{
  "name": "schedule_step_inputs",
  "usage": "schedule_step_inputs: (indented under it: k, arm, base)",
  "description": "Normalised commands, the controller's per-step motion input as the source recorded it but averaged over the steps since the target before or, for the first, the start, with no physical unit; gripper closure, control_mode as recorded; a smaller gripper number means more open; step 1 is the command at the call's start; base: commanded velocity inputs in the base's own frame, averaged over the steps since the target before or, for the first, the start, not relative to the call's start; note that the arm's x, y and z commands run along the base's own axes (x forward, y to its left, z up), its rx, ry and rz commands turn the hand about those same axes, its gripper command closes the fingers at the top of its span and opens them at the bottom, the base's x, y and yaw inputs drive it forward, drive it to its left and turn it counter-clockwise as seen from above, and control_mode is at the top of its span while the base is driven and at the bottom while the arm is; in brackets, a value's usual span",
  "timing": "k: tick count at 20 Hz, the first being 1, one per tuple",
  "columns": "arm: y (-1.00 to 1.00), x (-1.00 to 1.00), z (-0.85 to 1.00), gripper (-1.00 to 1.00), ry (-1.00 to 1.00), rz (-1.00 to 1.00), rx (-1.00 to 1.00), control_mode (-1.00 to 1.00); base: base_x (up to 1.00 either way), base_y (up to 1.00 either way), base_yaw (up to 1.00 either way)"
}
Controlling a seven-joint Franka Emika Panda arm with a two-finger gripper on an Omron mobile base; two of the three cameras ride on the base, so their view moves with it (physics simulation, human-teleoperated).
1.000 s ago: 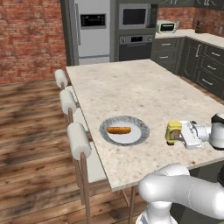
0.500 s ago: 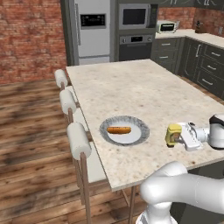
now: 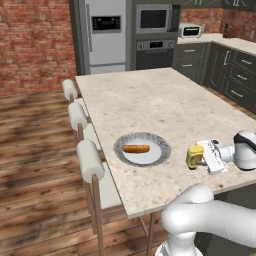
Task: Move the hot dog bun to the plate on the dining table and place the condiment next to that plate. Then navigate to the fridge and take the sausage and place it on the plate as well.
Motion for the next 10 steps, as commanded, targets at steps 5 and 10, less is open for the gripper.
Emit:
schedule_step_inputs:
  k: [5,10]
  arm:
    - [0.19,0.30,-0.23,1.00,0.01,0.00,0.00,-1.00]
    - [0.16,0.33,-0.28,1.00,0.03,0.00,0.00,-1.00]
  base:
    - [0.00,0.00,0.00]
    - [0.00,0.00,0.00]
